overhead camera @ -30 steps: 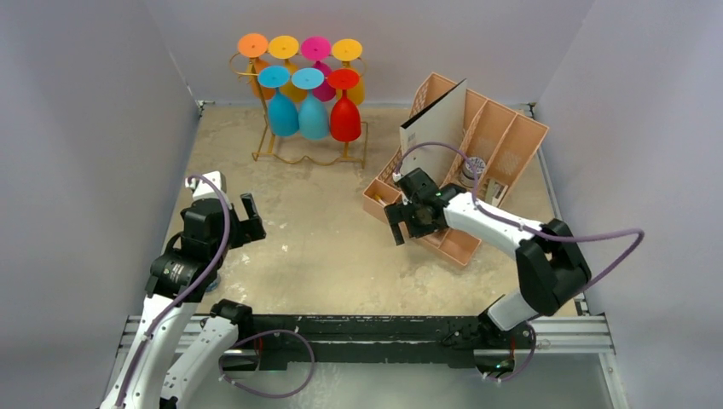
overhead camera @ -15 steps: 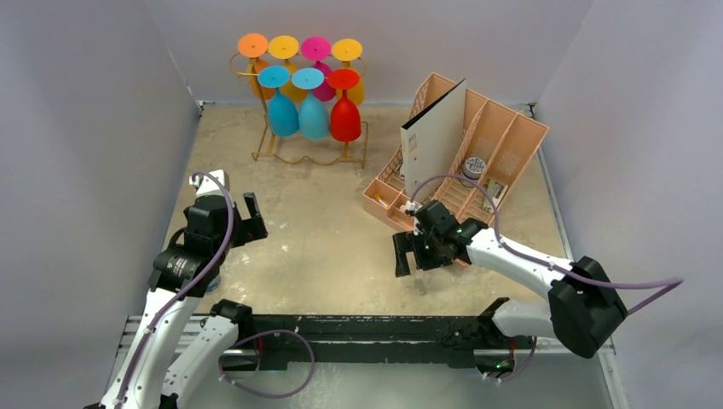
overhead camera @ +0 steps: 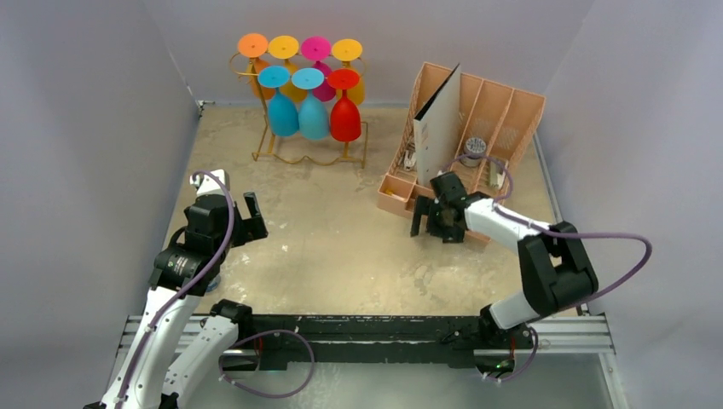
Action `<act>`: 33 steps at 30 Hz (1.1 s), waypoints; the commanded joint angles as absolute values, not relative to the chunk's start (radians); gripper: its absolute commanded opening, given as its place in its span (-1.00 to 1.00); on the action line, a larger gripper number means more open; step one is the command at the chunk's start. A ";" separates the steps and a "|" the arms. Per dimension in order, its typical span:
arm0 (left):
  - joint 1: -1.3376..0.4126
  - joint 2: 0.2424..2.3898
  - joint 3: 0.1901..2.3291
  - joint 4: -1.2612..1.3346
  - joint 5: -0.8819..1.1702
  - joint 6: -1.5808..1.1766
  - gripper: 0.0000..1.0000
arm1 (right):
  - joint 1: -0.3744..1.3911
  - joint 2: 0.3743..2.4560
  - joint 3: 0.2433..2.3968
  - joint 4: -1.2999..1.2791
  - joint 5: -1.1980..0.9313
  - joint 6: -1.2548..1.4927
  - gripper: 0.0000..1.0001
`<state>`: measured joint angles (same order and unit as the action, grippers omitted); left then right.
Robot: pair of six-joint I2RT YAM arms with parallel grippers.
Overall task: Take the wine glass off the wine glass rack
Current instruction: Move the distractor to the center of the board.
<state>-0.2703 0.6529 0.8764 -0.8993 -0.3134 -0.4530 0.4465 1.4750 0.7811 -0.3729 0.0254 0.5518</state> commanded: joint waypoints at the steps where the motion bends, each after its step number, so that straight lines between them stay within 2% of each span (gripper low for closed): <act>1: -0.265 0.652 0.872 -0.877 -0.307 -0.451 1.00 | 0.296 1.602 0.858 -0.244 0.017 0.432 0.98; 10: -0.265 0.651 0.870 -0.876 -0.302 -0.450 1.00 | 0.177 1.716 1.022 -0.295 -0.065 0.418 0.98; 20: -0.265 0.653 0.871 -0.876 -0.298 -0.449 1.00 | 0.059 1.712 1.057 -0.323 -0.053 0.462 0.98; 23: -0.265 0.653 0.870 -0.874 -0.298 -0.449 1.00 | 0.052 1.668 1.052 -0.343 -0.113 0.431 0.98; 28: -0.265 0.654 0.871 -0.874 -0.298 -0.448 1.00 | 0.118 1.449 0.913 -0.276 -0.268 0.476 0.97; 33: -0.262 0.648 0.876 -0.879 -0.305 -0.449 1.00 | 0.337 1.326 0.919 -0.293 -0.138 0.500 0.97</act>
